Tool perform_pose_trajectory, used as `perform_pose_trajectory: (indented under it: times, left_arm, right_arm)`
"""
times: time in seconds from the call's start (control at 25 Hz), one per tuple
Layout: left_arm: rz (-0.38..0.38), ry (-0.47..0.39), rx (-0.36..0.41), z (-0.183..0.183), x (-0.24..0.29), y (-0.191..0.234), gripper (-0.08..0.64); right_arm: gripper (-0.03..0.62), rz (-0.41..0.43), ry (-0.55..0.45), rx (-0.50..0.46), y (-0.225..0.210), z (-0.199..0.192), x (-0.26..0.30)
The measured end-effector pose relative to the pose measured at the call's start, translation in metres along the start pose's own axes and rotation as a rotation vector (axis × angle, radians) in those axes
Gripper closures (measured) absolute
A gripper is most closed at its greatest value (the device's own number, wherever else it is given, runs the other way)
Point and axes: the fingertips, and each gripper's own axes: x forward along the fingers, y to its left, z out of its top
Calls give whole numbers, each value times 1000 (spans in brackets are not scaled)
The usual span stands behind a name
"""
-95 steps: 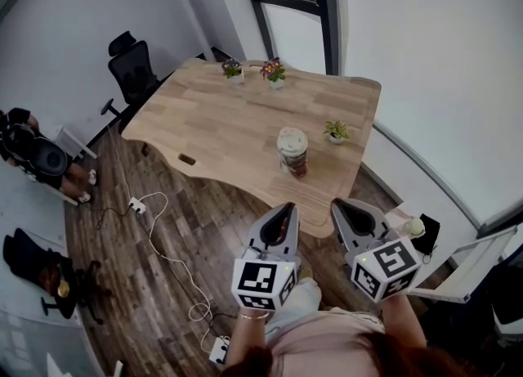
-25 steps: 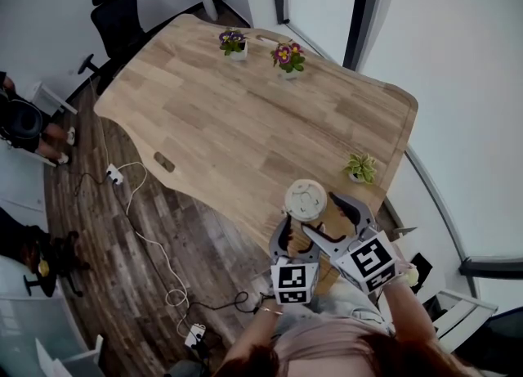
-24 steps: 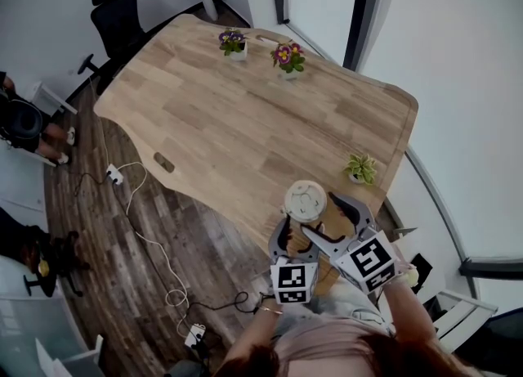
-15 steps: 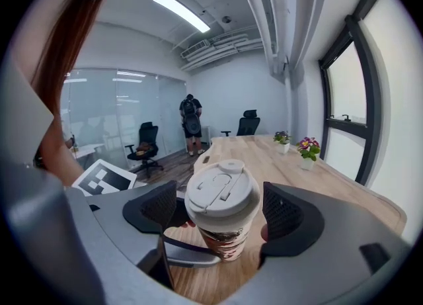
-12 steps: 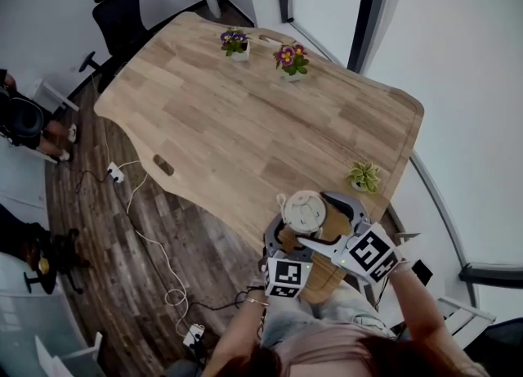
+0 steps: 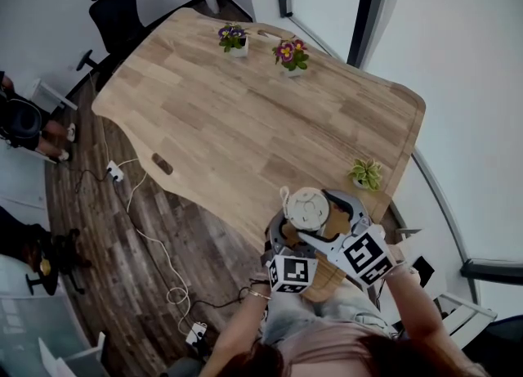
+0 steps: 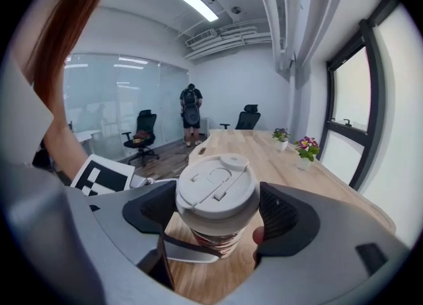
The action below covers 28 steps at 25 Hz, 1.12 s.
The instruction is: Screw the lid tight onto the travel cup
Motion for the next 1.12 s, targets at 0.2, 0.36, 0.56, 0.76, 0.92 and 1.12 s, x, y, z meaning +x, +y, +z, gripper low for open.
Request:
perform_pose_trajectory:
  times: [0.2, 0.36, 0.56, 0.76, 0.92, 1.12]
  left_arm:
    - [119, 9, -59, 1, 0, 1, 210]
    - [-10, 11, -15, 0, 2, -4, 212]
    - [-268, 11, 104, -2, -4, -17, 210]
    - [-206, 15, 73, 0, -1, -14, 212]
    - [-59, 28, 2, 1, 1, -10, 212]
    - [-135, 33, 31, 0, 3, -12, 212]
  right_arm:
    - [225, -148, -12, 128, -2, -1, -1]
    - [222, -55, -12, 121, -1, -3, -3]
    - [210, 144, 34, 15, 5, -3, -5]
    - [210, 51, 7, 63, 1, 0, -3]
    - [210, -167, -63, 181, -6, 0, -3]
    - [210, -54, -89, 205, -4, -2, -13]
